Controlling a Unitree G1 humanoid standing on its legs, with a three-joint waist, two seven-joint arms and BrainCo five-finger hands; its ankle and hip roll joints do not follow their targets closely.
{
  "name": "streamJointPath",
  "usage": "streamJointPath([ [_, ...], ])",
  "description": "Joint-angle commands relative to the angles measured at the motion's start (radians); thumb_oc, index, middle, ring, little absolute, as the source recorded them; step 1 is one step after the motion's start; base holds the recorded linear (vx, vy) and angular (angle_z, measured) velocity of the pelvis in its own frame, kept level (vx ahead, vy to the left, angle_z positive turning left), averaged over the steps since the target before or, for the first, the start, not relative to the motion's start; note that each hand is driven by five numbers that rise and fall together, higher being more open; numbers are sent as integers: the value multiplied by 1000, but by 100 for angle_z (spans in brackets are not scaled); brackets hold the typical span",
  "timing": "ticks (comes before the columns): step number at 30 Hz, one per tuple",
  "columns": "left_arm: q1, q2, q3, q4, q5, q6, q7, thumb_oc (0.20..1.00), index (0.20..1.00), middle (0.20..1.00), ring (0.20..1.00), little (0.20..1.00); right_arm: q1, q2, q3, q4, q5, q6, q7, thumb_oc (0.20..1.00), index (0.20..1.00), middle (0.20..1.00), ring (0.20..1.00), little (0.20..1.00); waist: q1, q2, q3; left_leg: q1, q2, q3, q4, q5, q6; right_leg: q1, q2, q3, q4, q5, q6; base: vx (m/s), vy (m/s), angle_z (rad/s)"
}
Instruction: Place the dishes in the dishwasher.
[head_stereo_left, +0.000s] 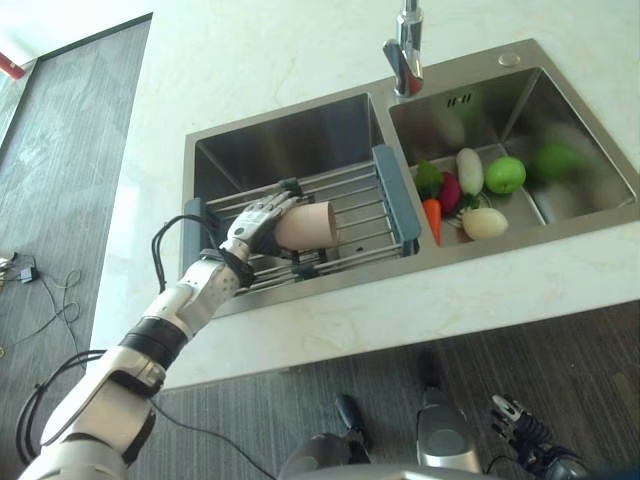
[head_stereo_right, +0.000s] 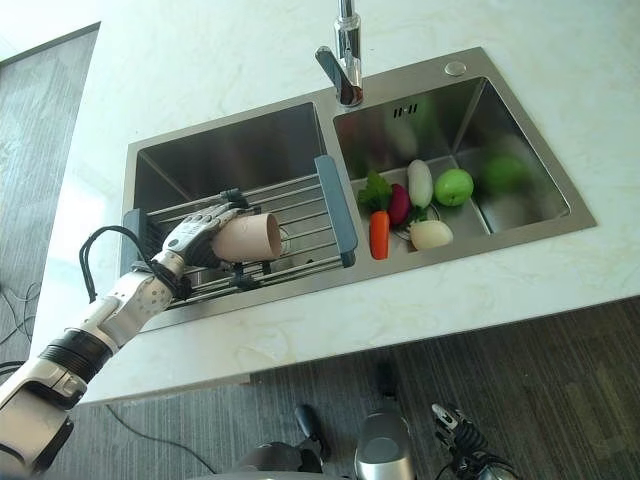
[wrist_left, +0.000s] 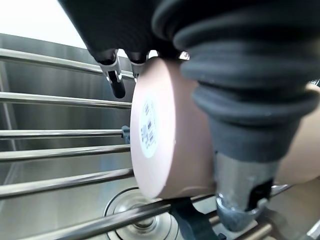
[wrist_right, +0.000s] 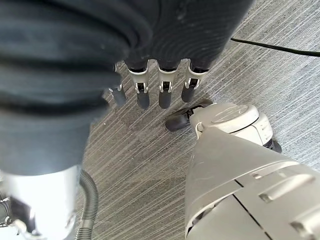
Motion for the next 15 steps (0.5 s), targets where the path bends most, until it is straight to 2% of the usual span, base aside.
streamJointPath([
  [1,-15,47,-23,20,21,11,-48,200,200,200,200,200,-9,32,-4,5,29,-24,6,1000,1000,1000,1000,1000,7,-25,-4,-88,20,-112,94,-52,-21,-57,-64,57,133,-117,99,-7,1,4],
  [6,-10,47,-30,24,27,57,-111,200,200,200,200,200,-11,29,-7,0,32,-20,4,1000,1000,1000,1000,1000,5,-24,-4,-87,21,-111,91,-51,-22,-57,-63,58,131,-116,100,0,0,0],
  [10,-19,60,-44,13,34,18,-147,200,200,200,200,200,-13,25,-9,4,34,-19,6,1000,1000,1000,1000,1000,5,-22,-3,-87,20,-110,89,-51,-22,-56,-64,57,128,-115,101,0,0,0],
  [15,-25,66,-47,3,-22,37,-209,200,200,200,200,200,-15,25,-13,16,29,-15,-1,1000,1000,1000,1000,1000,5,-18,-9,-80,20,-106,82,-51,-22,-52,-64,53,125,-114,104,0,0,0],
])
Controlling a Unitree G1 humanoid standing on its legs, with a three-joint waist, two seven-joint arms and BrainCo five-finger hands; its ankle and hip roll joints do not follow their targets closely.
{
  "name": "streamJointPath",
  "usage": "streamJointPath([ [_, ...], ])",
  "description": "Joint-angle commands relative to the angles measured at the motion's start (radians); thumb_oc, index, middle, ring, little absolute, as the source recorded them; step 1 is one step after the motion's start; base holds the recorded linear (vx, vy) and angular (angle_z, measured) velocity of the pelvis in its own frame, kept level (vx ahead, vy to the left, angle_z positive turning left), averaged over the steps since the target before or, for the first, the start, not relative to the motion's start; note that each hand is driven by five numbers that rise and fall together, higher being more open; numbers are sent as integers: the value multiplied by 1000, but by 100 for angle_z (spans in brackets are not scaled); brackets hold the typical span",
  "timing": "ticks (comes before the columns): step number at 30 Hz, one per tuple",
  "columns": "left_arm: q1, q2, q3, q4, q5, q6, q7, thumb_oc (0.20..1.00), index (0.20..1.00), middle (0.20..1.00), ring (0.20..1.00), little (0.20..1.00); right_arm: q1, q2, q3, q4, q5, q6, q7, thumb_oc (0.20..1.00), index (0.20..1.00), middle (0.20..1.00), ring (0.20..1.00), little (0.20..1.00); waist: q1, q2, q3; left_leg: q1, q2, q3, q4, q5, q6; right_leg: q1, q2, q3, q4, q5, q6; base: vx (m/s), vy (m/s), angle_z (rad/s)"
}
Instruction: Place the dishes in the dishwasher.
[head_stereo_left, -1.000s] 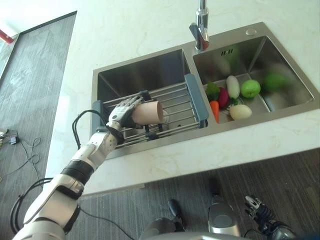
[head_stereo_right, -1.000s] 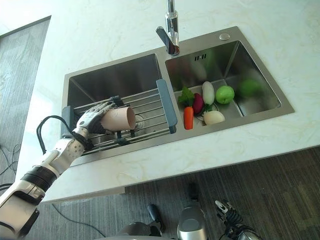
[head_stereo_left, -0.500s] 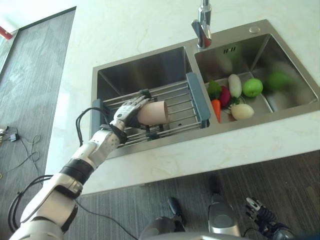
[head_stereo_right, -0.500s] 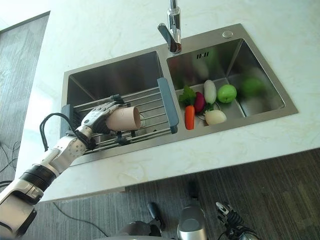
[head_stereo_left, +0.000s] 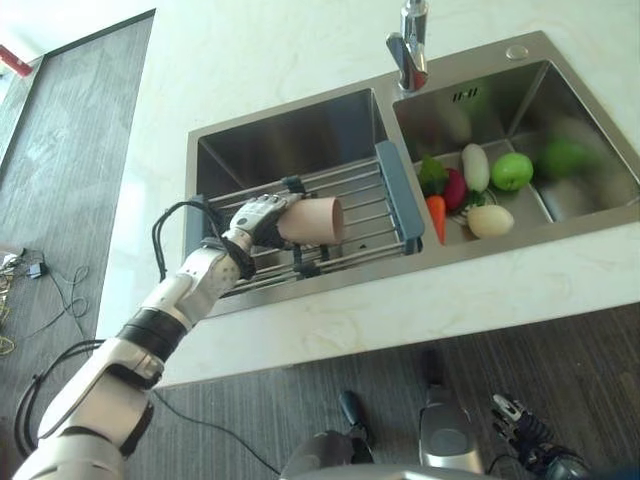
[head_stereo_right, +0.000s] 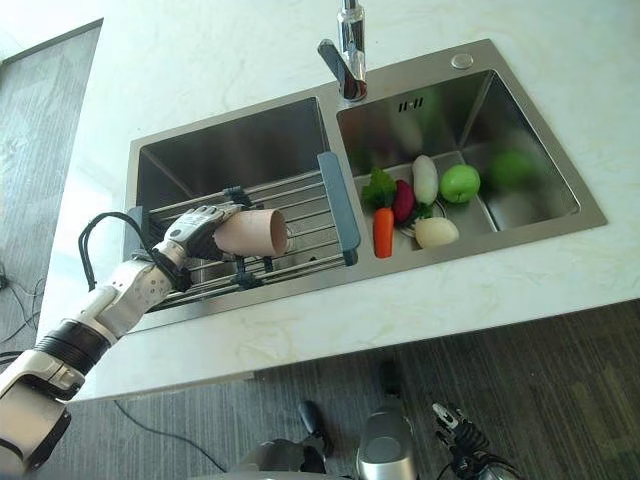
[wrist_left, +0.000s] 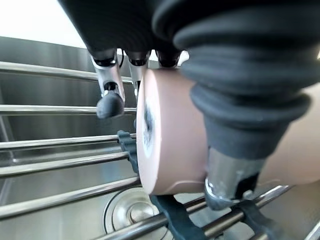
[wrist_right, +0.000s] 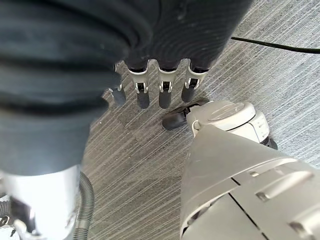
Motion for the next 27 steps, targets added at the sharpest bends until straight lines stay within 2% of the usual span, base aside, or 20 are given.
streamJointPath([
  [1,26,45,-50,45,3,8,-88,200,200,200,200,200,-14,26,-11,16,26,-13,-4,1000,1000,1000,1000,1000,4,-38,-20,-76,20,-101,81,-53,-23,-50,-63,58,123,-113,103,0,0,0],
  [3,31,48,-47,43,-30,9,-91,200,200,200,200,200,-12,24,-18,27,20,-14,-4,1000,1000,1000,1000,1000,4,-35,-22,-73,21,-96,77,-52,-23,-49,-64,55,122,-114,104,0,0,0],
  [7,43,40,-27,32,-60,-10,-30,200,200,200,200,200,-7,27,-28,41,16,-10,-12,1000,1000,1000,1000,1000,6,-34,-28,-67,24,-89,73,-51,-24,-43,-65,48,120,-117,103,-9,1,1],
  [8,57,39,0,10,-37,-51,77,200,200,200,200,200,2,34,-35,50,14,-11,-15,1000,1000,1000,1000,1000,12,-37,-38,-61,27,-88,69,-52,-25,-36,-64,42,119,-120,102,0,0,0],
  [9,59,39,2,9,-36,-53,82,200,200,200,200,200,2,34,-34,51,14,-11,-16,1000,1000,1000,1000,1000,12,-37,-39,-60,27,-87,69,-52,-25,-35,-64,41,119,-120,101,-24,-25,4],
  [10,73,32,38,-5,-25,-78,157,200,200,200,200,200,11,44,-41,62,18,-11,-19,1000,1000,1000,1000,1000,21,-43,-55,-50,32,-87,64,-53,-26,-23,-63,30,117,-124,99,-1,-25,5],
  [13,101,16,87,-28,-21,-92,245,200,200,200,200,200,24,64,-39,68,25,-17,-30,1000,1000,1000,1000,1000,32,-51,-76,-36,36,-91,62,-56,-28,-4,-61,17,115,-131,95,13,-41,10],
  [15,136,-11,148,-47,-8,-121,374,200,200,200,200,200,37,85,-34,70,39,-20,-40,1000,1000,1000,1000,1000,45,-62,-100,-20,44,-96,62,-60,-30,18,-58,3,114,-141,90,23,-55,19],
  [18,186,-38,231,-83,12,-165,514,200,200,200,200,200,57,107,-29,78,44,-28,-51,1000,1000,1000,1000,1000,61,-71,-137,5,54,-98,65,-66,-35,52,-53,-13,111,-156,83,62,-32,4],
  [25,289,-92,344,-202,78,-175,686,200,200,200,200,200,93,139,-51,106,31,-12,-71,1000,1000,1000,1000,1000,89,-89,-199,72,64,-108,51,-81,-40,143,-42,-45,88,-184,72,64,-13,11],
  [27,309,-90,376,-248,96,-152,721,200,200,200,200,200,103,149,-53,112,15,-4,-84,1000,1000,1000,1000,1000,99,-93,-212,91,62,-116,40,-84,-40,167,-39,-56,81,-190,71,45,0,1],
])
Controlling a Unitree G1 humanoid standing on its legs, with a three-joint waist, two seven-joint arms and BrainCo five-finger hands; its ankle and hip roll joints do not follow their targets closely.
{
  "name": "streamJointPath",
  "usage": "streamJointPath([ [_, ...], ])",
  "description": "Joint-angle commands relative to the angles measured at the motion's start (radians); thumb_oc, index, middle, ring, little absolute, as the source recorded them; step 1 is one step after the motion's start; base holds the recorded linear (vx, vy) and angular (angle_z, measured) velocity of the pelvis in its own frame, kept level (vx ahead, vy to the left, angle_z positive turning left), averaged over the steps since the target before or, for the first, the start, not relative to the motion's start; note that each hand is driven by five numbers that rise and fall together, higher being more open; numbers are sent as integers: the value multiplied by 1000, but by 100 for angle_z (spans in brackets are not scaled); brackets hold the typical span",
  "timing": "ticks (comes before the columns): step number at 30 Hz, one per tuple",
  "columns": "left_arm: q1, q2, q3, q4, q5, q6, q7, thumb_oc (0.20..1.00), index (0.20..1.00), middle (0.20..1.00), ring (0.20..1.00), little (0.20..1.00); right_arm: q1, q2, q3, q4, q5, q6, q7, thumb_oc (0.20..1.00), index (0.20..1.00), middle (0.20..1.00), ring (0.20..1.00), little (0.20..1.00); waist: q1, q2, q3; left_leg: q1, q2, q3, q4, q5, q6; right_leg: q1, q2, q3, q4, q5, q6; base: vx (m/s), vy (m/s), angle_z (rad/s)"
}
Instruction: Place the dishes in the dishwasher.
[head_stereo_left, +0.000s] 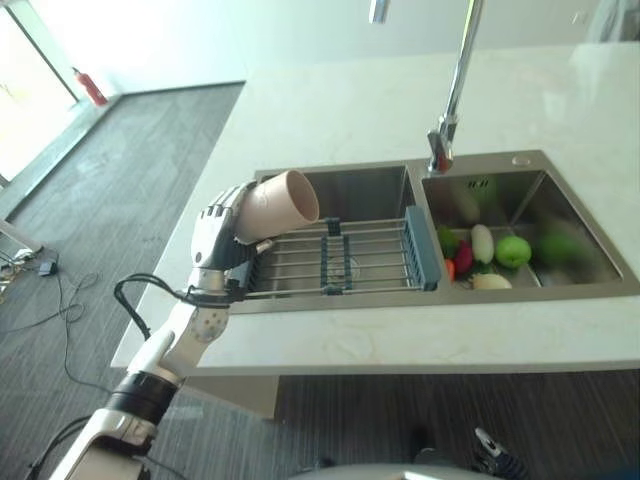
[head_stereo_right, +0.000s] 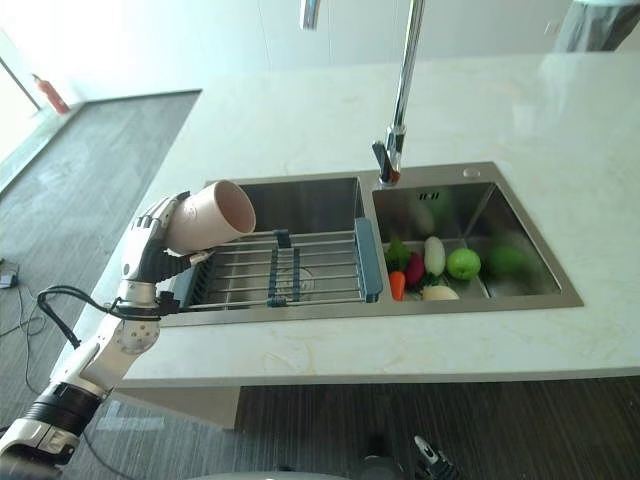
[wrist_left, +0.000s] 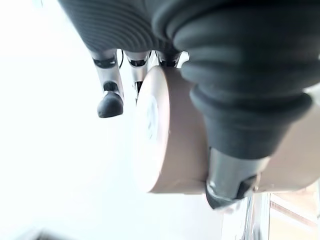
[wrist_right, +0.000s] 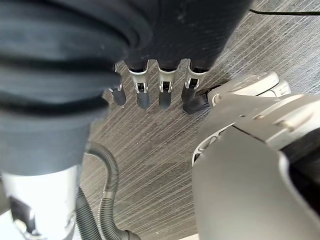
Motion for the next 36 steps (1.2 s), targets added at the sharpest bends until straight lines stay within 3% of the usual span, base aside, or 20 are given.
streamJointPath([
  [1,-79,17,96,-69,50,8,97,200,200,200,200,200,-7,10,-18,56,-4,-2,-21,1000,1000,1000,1000,1000,3,6,8,-21,37,-60,43,-69,-30,17,-54,5,81,-146,70,39,3,-1],
  [6,-48,59,165,-138,48,105,92,200,200,200,200,200,7,9,-17,90,-58,29,-36,1000,1000,1000,1000,1000,32,4,-6,-6,43,-75,31,-64,-35,44,-49,-21,78,-158,65,-2,-30,10],
  [10,31,104,261,-203,18,202,84,200,200,200,200,200,-10,4,2,87,-94,68,-30,1000,1000,1000,1000,1000,91,1,-6,-12,60,-109,41,-53,-50,73,-34,-62,75,-175,47,-28,-114,31],
  [13,121,111,362,-229,-13,236,118,200,200,200,200,200,-38,4,34,51,-104,99,-22,1000,1000,1000,1000,1000,144,-6,2,-46,76,-157,93,-52,-69,87,-19,-76,69,-188,24,-62,-174,38],
  [16,209,97,447,-226,-26,229,151,200,200,200,200,200,-65,-6,66,27,-115,103,-26,1000,1000,1000,1000,1000,191,-12,19,-98,92,-207,167,-46,-97,103,0,-91,66,-199,-3,-57,-167,49],
  [18,265,80,495,-217,-36,197,152,200,200,200,200,200,-86,-15,81,13,-96,109,-35,1000,1000,1000,1000,1000,235,-8,40,-156,114,-229,187,0,-134,120,20,-125,60,-206,-21,-103,-144,57],
  [21,284,66,504,-192,-41,165,173,200,200,200,200,200,-101,-26,95,3,-89,108,-28,1000,1000,1000,1000,1000,264,-1,67,-207,120,-232,159,54,-152,136,35,-170,47,-211,-31,-168,-75,125],
  [22,286,61,501,-178,-47,154,181,200,200,200,200,200,-105,-31,98,1,-88,103,-35,1000,1000,1000,1000,1000,263,-2,74,-216,116,-196,164,53,-153,143,35,-193,35,-209,-32,-426,-55,170],
  [23,280,32,481,-143,-44,135,198,200,200,200,200,200,-115,-49,71,-6,-56,108,-54,1000,1000,1000,1000,1000,247,-25,82,-233,75,-84,261,-6,-114,125,12,-261,27,-189,-41,-363,-65,159],
  [24,282,25,478,-135,-39,135,203,200,200,200,200,200,-116,-51,63,-7,-51,109,-56,1000,1000,1000,1000,1000,240,-33,79,-223,67,-83,288,-48,-110,127,10,-247,24,-198,-43,-396,-22,213],
  [26,289,5,452,-108,-29,106,229,200,200,200,200,200,-115,-52,19,-3,-47,111,-53,1000,1000,1000,1000,1000,213,-48,83,-180,50,-30,379,-143,-63,99,-12,-280,54,-178,-46,-254,78,161],
  [29,271,-11,419,-85,-23,46,256,200,200,200,200,200,-88,-43,-31,4,-30,85,-44,1000,1000,1000,1000,1000,176,-55,79,-114,94,39,440,-141,-78,86,-28,-343,72,-165,-53,-351,209,115],
  [32,257,-38,398,-91,4,12,260,200,200,200,200,200,-56,-31,-59,10,-37,54,-48,1000,1000,1000,1000,1000,143,-40,63,-24,74,77,306,-170,-74,54,-47,-378,93,-137,-32,-301,337,157],
  [33,247,-37,397,-101,-1,1,235,200,200,200,200,200,-46,-23,-67,18,-74,38,-48,1000,1000,1000,1000,1000,131,-26,52,28,42,85,190,-160,-61,31,-69,-392,106,-110,-1,-315,364,184],
  [36,236,-21,401,-133,-1,-12,182,200,200,200,200,200,-48,-2,-48,2,-83,43,-56,1000,1000,1000,1000,1000,142,-9,49,59,-6,61,88,-144,-49,-16,-122,-422,157,-74,49,-282,293,45],
])
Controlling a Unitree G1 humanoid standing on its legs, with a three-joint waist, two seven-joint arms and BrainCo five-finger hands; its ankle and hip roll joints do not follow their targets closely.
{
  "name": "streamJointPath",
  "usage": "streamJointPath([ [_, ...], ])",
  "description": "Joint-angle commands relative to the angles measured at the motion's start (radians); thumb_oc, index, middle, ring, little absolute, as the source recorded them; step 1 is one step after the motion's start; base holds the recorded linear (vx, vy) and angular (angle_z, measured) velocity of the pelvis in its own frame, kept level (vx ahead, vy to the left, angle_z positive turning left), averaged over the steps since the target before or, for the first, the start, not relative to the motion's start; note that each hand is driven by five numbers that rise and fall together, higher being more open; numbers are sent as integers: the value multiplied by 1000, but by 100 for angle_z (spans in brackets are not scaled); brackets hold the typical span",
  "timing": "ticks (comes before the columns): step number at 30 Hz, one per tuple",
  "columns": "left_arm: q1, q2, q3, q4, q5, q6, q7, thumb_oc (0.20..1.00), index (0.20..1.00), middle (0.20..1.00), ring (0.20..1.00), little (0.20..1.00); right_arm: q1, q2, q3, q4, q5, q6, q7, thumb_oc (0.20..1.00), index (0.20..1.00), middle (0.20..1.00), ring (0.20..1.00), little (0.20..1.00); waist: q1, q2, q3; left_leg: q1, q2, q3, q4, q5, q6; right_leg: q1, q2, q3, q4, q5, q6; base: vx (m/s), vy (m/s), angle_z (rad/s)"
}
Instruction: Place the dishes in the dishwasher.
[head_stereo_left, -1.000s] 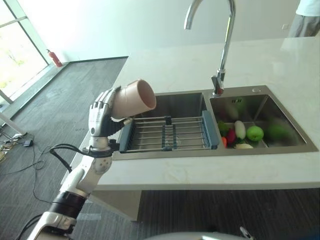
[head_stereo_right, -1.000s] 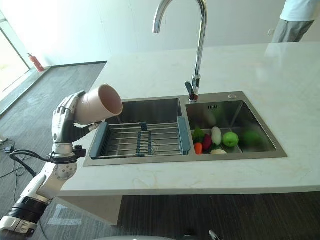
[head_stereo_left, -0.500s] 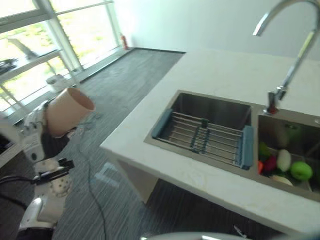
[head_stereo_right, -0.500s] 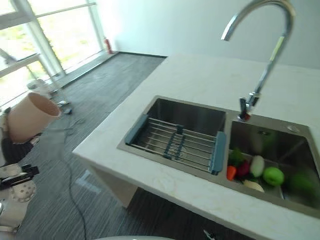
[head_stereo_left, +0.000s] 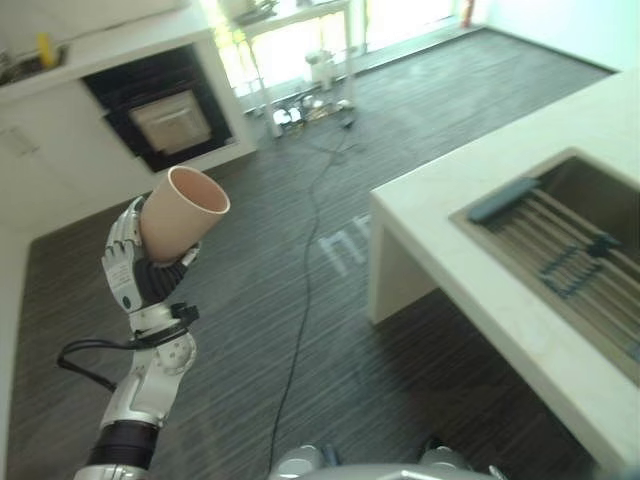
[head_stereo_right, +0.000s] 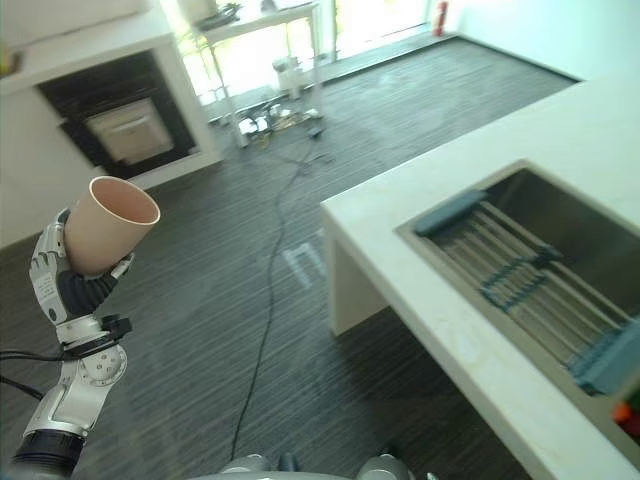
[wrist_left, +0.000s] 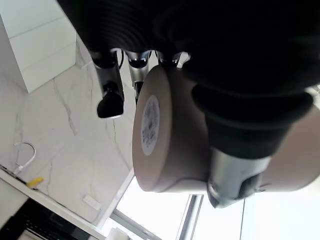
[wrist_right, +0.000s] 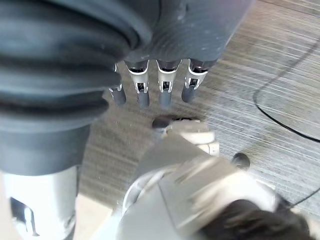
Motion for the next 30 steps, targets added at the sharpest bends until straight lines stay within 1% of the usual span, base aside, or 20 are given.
streamJointPath([
  [1,-10,77,96,-111,28,-55,-33,200,200,200,200,200,-62,33,71,15,-15,-33,-4,1000,1000,1000,1000,1000,16,-13,-39,95,61,-30,24,-127,-128,55,66,-76,-147,63,32,-242,236,28],
  [4,-27,96,76,-144,25,-48,-86,200,200,200,200,200,-73,53,99,-28,-24,-50,-21,1000,1000,1000,1000,1000,26,1,-32,94,35,-60,2,-134,-89,13,15,-80,-35,52,31,-199,211,34],
  [5,-36,105,68,-149,20,-45,-97,200,200,200,200,200,-74,56,105,-34,-23,-55,-22,1000,1000,1000,1000,1000,24,2,-29,90,31,-69,7,-141,-77,2,5,-62,-7,47,31,-145,133,52],
  [6,-48,113,57,-148,14,-42,-103,200,200,200,200,200,-75,58,110,-37,-35,-56,-22,1000,1000,1000,1000,1000,20,0,-27,84,27,-89,15,-148,-67,-9,4,-24,8,36,30,-92,38,65],
  [7,-66,122,35,-140,3,-55,-113,200,200,200,200,200,-74,58,111,-35,-31,-58,-23,1000,1000,1000,1000,1000,6,-3,-27,73,25,-130,27,-154,-56,-23,32,64,5,11,29,-38,-26,85],
  [8,-81,127,17,-132,-1,-63,-116,200,200,200,200,200,-72,58,110,-32,-31,-62,-22,1000,1000,1000,1000,1000,-6,-5,-28,66,24,-158,33,-157,-51,-32,58,129,-1,-6,28,-47,-96,112],
  [9,-129,131,-44,-103,-8,-87,-122,200,200,200,200,200,-65,55,114,-15,-4,-82,-24,1000,1000,1000,1000,1000,-50,-10,-31,33,16,-234,45,-130,-36,-49,137,321,-32,-29,17,-26,-79,176],
  [10,-151,124,-75,-89,1,-97,-124,200,200,200,200,200,-63,50,120,-9,-5,-84,-12,1000,1000,1000,1000,1000,-61,-13,-37,23,13,-269,46,-125,-35,-39,161,384,-43,-44,16,-18,-103,311],
  [11,-173,112,-113,-74,19,-96,-128,200,200,200,200,200,-70,43,128,-7,-1,-74,-6,1000,1000,1000,1000,1000,-64,-25,-50,7,10,-296,45,-110,-37,-23,175,428,-61,-33,20,73,-155,346],
  [12,-190,102,-136,-66,28,-63,-151,200,200,200,200,200,-76,39,137,2,-11,-68,13,1000,1000,1000,1000,1000,-52,-37,-65,-1,16,-304,41,-101,-50,14,180,416,-103,-40,19,61,-160,262],
  [14,-191,103,-133,-69,21,-45,-166,200,200,200,200,200,-79,37,140,7,-24,-66,21,1000,1000,1000,1000,1000,-44,-40,-69,-1,21,-294,38,-98,-56,26,173,390,-119,-34,23,43,-127,137],
  [15,-181,106,-120,-82,13,-29,-184,200,200,200,200,200,-86,37,145,13,-39,-61,28,1000,1000,1000,1000,1000,-30,-42,-74,1,34,-274,33,-93,-66,43,163,354,-143,-25,29,68,-173,122],
  [16,-162,116,-103,-108,3,-8,-204,200,200,200,200,200,-92,35,151,15,-57,-58,32,1000,1000,1000,1000,1000,-19,-40,-80,2,49,-258,29,-89,-75,59,163,339,-162,-25,29,84,-185,52],
  [18,-137,127,-84,-137,-13,-10,-234,200,200,200,200,200,-96,36,158,15,-47,-61,32,1000,1000,1000,1000,1000,-8,-38,-85,-4,64,-249,31,-82,-86,82,180,340,-190,-31,19,85,-140,-34],
  [21,-95,141,-53,-175,-23,5,-258,200,200,200,200,200,-103,34,172,14,-51,-61,45,1000,1000,1000,1000,1000,7,-39,-89,-11,78,-258,34,-74,-104,112,194,328,-251,-17,12,71,-134,-2],
  [24,-90,142,-43,-181,-38,-7,-278,200,200,200,200,200,-105,25,166,26,-32,-44,46,1000,1000,1000,1000,1000,-2,-36,-88,-28,100,-210,63,-65,-119,113,198,317,-243,-22,2,9,-49,-8],
  [26,-113,146,-65,-181,-38,-25,-291,200,200,200,200,200,-102,18,149,32,37,-22,103,1000,1000,1000,1000,1000,-15,-35,-79,-35,116,-184,64,-52,-129,113,194,305,-239,-23,-2,-43,21,13],
  [27,-126,145,-81,-169,-34,-34,-295,200,200,200,200,200,-101,18,142,35,54,-10,143,1000,1000,1000,1000,1000,-21,-34,-77,-33,117,-187,61,-51,-130,117,193,306,-242,-22,-1,-40,40,39],
  [28,-137,146,-91,-161,-28,-41,-302,200,200,200,200,200,-97,20,132,40,134,55,206,1000,1000,1000,1000,1000,-28,-31,-80,-25,119,-186,50,-49,-129,119,192,308,-240,-24,-1,-28,40,38],
  [30,-139,144,-92,-153,-9,-59,-321,200,200,200,200,200,-84,21,123,55,196,91,276,1000,1000,1000,1000,1000,-30,-25,-89,-8,117,-186,20,-43,-130,124,188,300,-237,-28,5,3,25,13],
])
